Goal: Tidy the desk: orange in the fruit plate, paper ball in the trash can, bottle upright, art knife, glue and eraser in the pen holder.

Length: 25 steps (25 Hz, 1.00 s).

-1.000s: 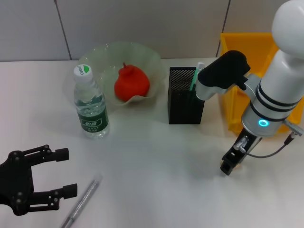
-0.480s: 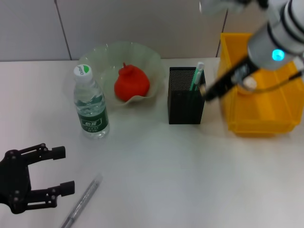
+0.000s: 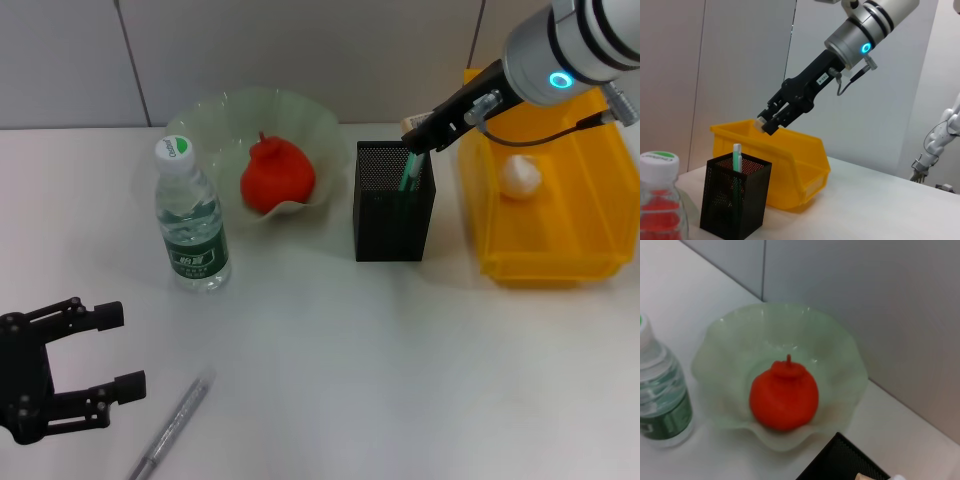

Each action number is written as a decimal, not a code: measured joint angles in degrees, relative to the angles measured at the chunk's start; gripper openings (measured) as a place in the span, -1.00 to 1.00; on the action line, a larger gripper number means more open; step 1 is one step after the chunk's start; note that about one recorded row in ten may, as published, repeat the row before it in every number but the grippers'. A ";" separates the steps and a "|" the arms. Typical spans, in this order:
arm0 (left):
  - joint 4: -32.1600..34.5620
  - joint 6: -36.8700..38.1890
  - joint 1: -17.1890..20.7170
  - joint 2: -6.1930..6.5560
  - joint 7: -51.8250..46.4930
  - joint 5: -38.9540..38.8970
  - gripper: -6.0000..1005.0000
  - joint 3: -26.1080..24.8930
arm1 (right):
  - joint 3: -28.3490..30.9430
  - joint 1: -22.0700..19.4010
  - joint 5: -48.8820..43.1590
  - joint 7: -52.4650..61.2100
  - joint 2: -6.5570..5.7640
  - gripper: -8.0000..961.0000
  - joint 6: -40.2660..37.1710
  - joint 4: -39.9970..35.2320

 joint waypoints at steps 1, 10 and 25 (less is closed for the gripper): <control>0.00 0.00 0.09 0.00 0.00 0.01 0.54 0.00 | -0.09 -0.06 0.00 -0.09 0.00 -0.07 0.86 0.57; 0.00 0.03 0.47 0.00 -0.17 -0.24 0.53 -0.04 | -0.57 1.40 0.32 -0.68 -0.03 -0.06 6.08 8.35; 0.79 0.15 0.82 0.46 -1.10 -0.25 0.52 -0.14 | -1.70 0.87 3.08 -2.47 0.07 -0.04 11.74 12.48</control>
